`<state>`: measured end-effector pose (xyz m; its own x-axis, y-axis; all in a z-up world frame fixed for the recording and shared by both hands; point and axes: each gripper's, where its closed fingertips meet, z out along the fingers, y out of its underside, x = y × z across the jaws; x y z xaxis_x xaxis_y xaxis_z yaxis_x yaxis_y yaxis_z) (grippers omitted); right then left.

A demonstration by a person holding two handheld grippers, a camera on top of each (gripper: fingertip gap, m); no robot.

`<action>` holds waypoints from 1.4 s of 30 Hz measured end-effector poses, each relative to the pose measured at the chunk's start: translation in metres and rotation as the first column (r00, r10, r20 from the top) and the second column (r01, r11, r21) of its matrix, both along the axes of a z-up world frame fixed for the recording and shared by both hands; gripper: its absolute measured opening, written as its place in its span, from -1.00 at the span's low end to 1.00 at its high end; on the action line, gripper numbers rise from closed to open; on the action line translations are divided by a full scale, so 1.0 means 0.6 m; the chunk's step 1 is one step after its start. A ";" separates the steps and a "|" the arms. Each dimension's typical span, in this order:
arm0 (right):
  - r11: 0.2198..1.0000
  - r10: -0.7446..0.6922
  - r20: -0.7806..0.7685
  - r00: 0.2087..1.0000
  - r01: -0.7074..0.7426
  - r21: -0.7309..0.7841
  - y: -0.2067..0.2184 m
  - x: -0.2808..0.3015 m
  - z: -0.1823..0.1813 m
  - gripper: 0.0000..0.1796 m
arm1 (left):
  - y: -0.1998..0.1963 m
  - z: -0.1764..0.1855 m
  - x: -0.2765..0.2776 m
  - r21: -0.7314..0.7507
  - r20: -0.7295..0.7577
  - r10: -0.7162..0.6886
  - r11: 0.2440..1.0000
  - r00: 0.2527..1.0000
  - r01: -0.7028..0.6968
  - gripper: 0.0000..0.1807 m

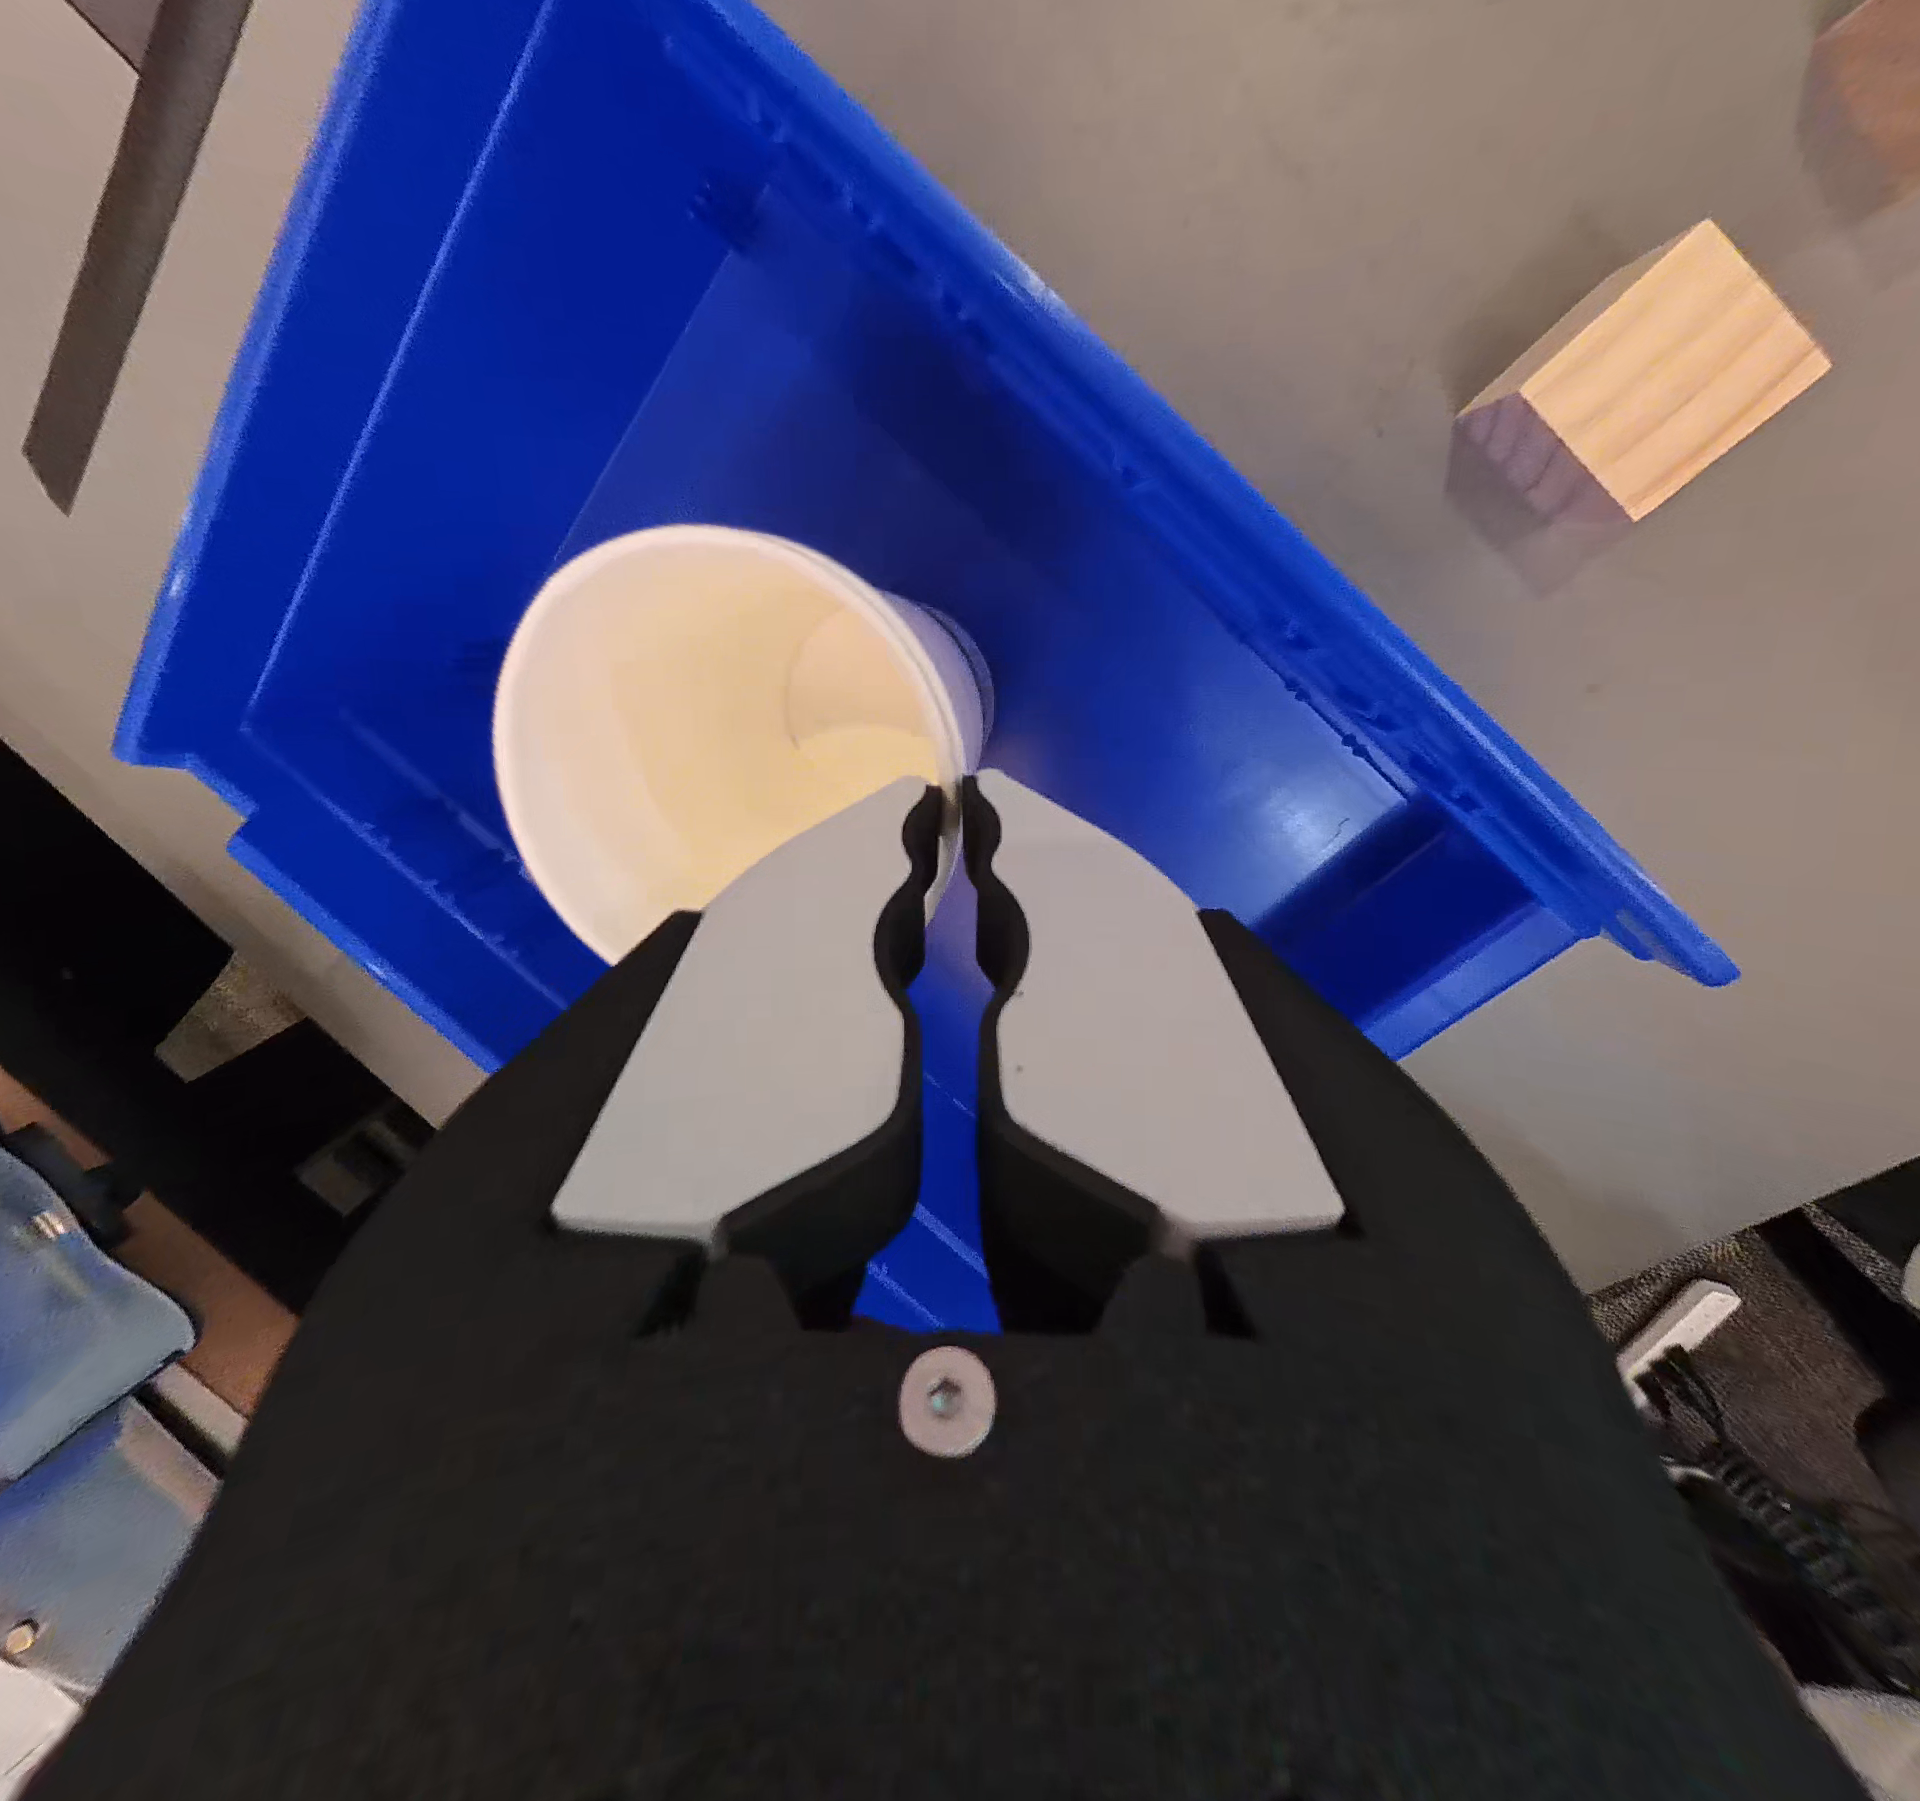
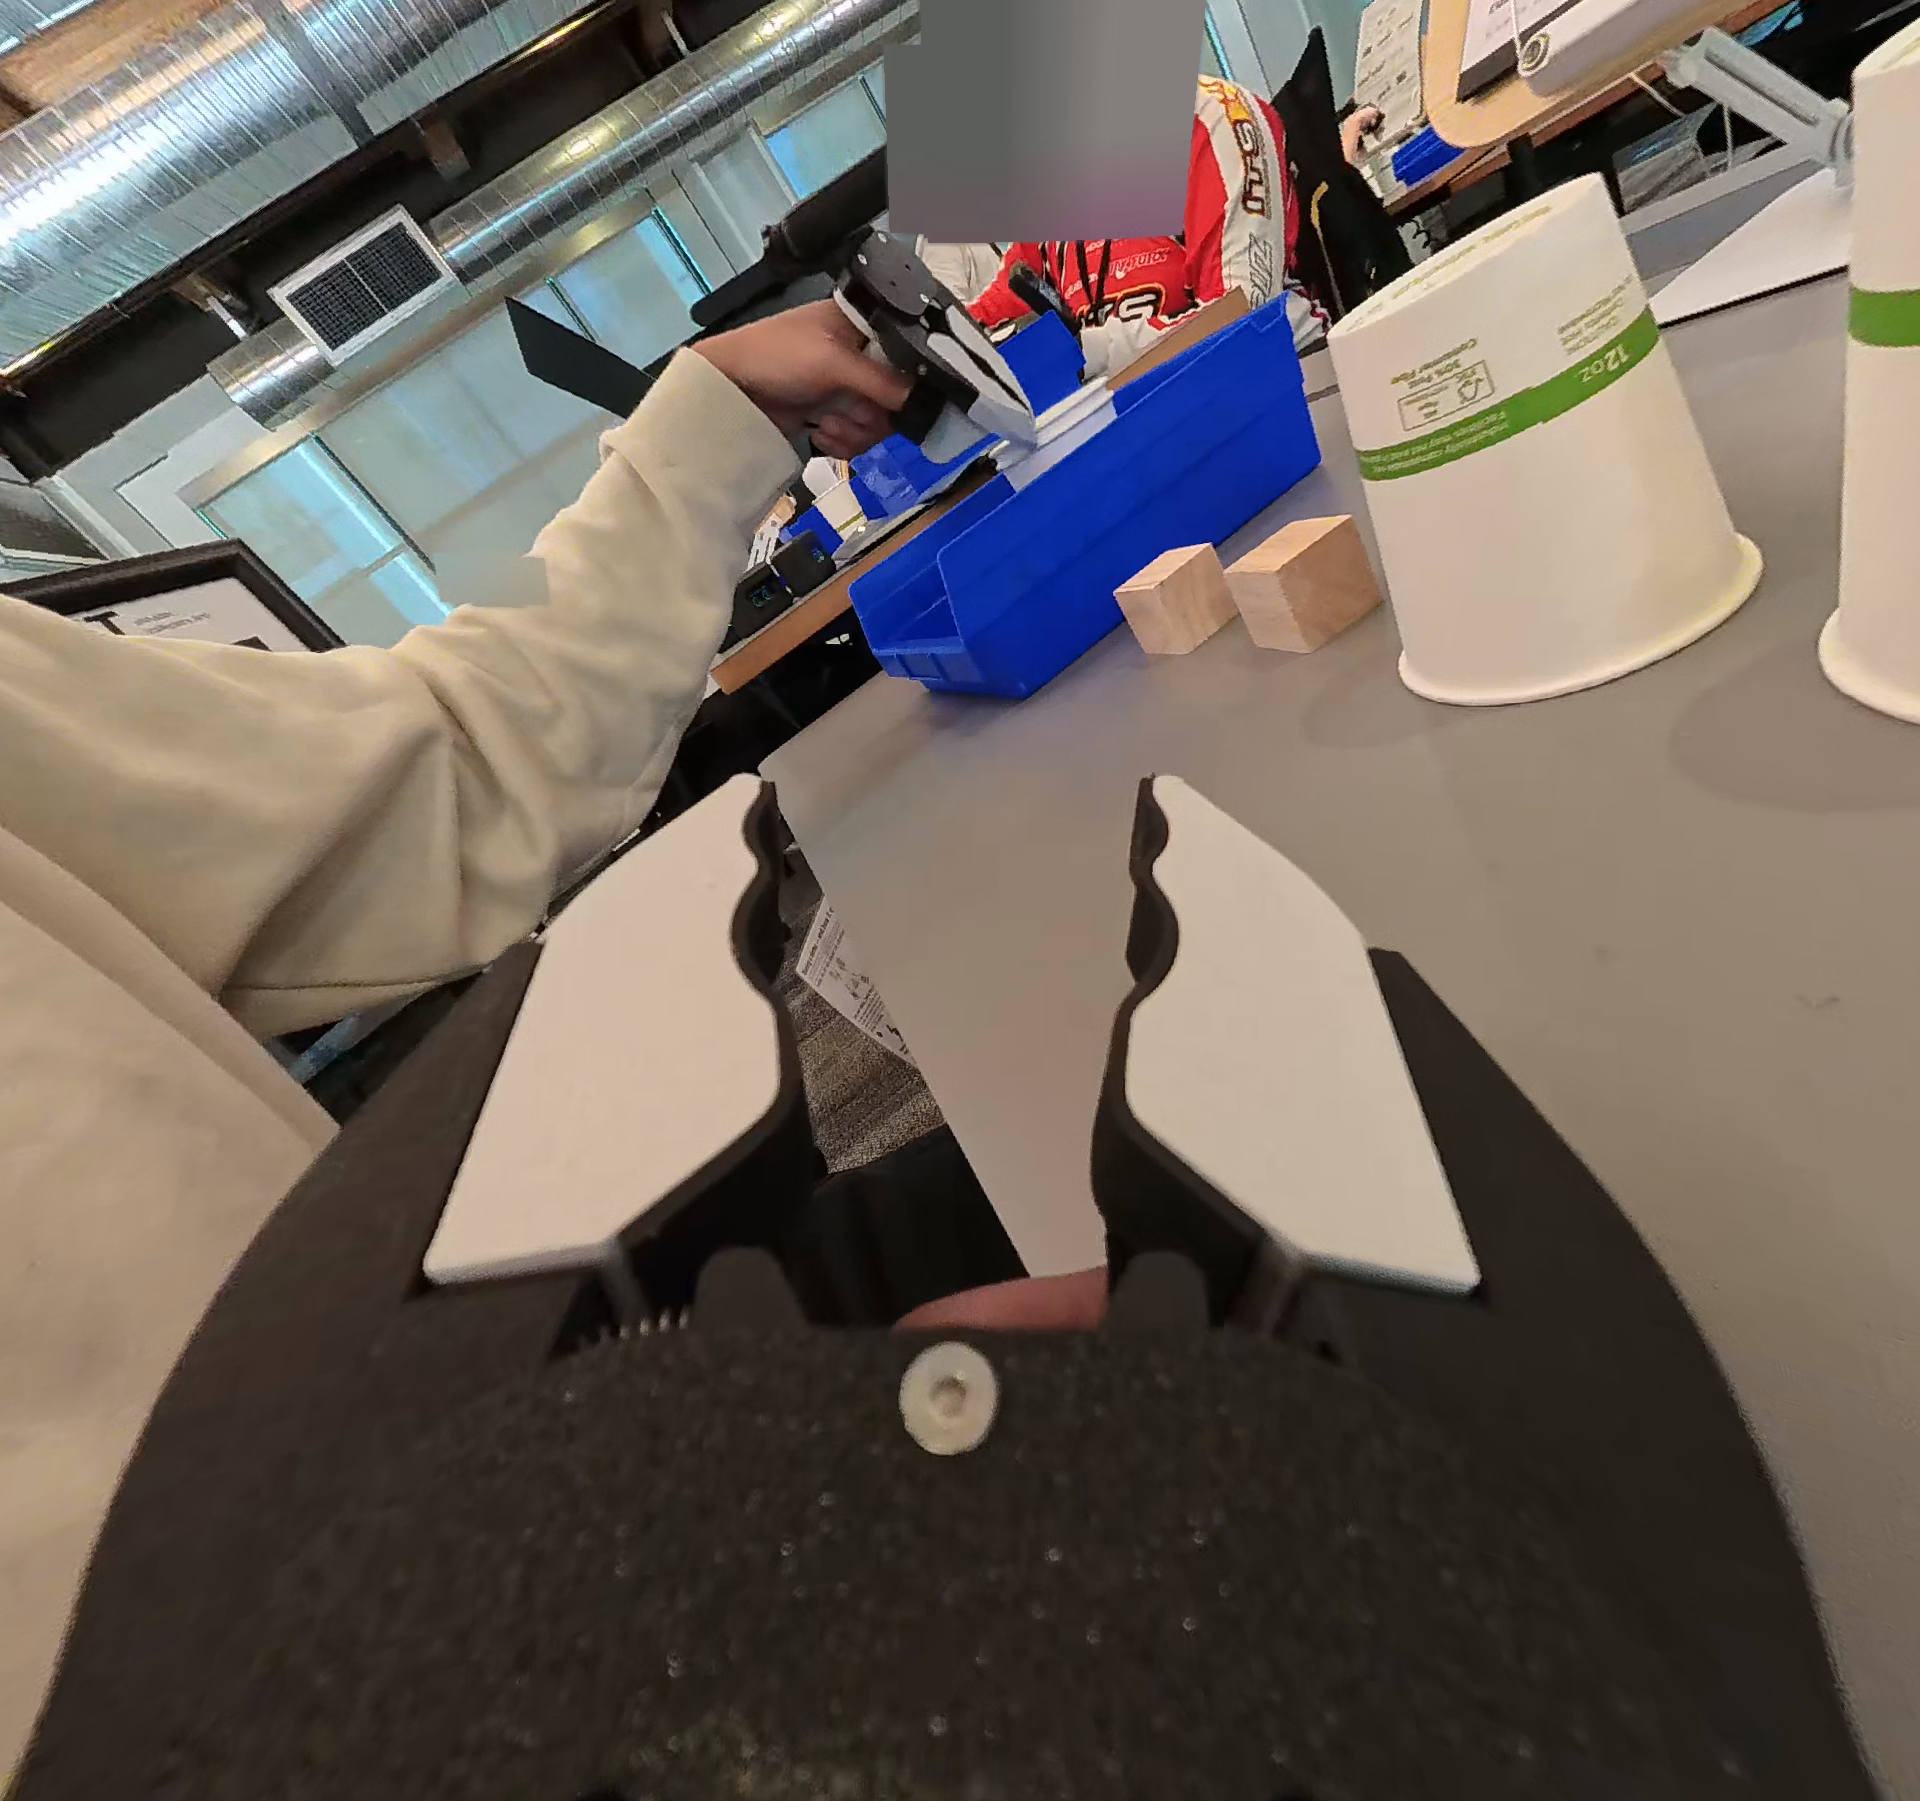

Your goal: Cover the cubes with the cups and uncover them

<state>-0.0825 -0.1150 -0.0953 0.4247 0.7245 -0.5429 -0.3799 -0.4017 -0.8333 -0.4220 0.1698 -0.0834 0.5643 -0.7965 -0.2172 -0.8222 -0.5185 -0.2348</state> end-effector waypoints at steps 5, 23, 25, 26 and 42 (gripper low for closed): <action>1.000 0.016 0.000 1.000 -0.016 -0.004 -0.002 -0.005 0.000 -0.30 | 0.000 0.012 0.001 0.014 0.018 -0.016 1.000 1.000 0.015 -0.96; 0.999 0.040 -0.023 0.999 -0.040 -0.033 -0.001 -0.008 -0.002 -0.34 | -0.016 0.141 0.018 0.122 0.029 -0.104 0.987 0.994 0.100 -0.96; 0.999 0.039 -0.034 0.999 -0.040 -0.037 0.002 -0.004 0.001 -0.34 | -0.021 0.180 0.024 0.185 0.047 -0.120 0.977 0.992 0.109 -0.96; 0.998 0.034 -0.044 0.998 -0.036 -0.044 0.006 -0.002 0.003 -0.34 | -0.025 0.203 0.032 0.220 0.075 -0.133 0.969 0.988 0.114 -0.96; 0.880 0.210 -0.735 0.645 -0.452 -0.146 0.149 -0.067 0.194 0.05 | -0.265 0.311 0.375 0.558 0.638 -0.609 0.787 0.472 0.261 -0.97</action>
<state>-0.1227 -0.0254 0.0212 -0.3881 0.4948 -0.7775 -0.5765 -0.7886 -0.2140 -0.1967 0.0106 0.1033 0.2414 -0.9495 -0.2003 -0.3259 0.1151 -0.9384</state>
